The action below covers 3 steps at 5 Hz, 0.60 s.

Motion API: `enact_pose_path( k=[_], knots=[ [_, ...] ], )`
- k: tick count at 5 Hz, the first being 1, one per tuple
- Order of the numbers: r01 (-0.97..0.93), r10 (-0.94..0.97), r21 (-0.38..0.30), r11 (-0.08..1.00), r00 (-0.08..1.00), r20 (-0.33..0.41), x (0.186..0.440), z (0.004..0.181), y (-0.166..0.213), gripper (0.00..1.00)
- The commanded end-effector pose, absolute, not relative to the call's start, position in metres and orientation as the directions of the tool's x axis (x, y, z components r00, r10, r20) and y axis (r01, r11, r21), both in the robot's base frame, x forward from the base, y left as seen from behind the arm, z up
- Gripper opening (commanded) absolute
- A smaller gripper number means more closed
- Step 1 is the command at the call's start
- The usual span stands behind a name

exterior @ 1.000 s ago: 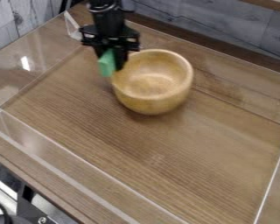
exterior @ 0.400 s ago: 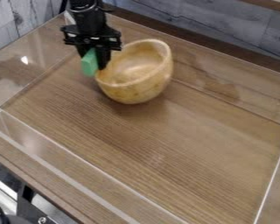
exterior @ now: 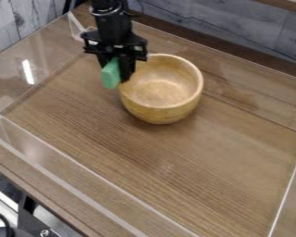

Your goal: Move green stick from inside the wooden bowl to the table next to it

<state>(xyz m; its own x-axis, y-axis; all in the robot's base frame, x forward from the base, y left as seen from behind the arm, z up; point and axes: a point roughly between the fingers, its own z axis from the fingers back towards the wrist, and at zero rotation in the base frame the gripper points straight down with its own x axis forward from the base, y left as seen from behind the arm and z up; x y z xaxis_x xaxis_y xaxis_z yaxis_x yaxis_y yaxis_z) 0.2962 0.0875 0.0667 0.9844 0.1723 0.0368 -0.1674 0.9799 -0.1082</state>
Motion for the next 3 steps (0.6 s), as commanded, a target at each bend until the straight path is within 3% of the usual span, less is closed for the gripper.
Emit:
enact_pose_path(
  k=[1,3],
  knots=[
    [-0.153,0.164,-0.101,0.983,0.981,0.106,0.303,0.088,0.085,0.0],
    [-0.17,0.18,-0.09,0.981,0.977,0.113,0.311,0.077,0.09,0.0]
  ],
)
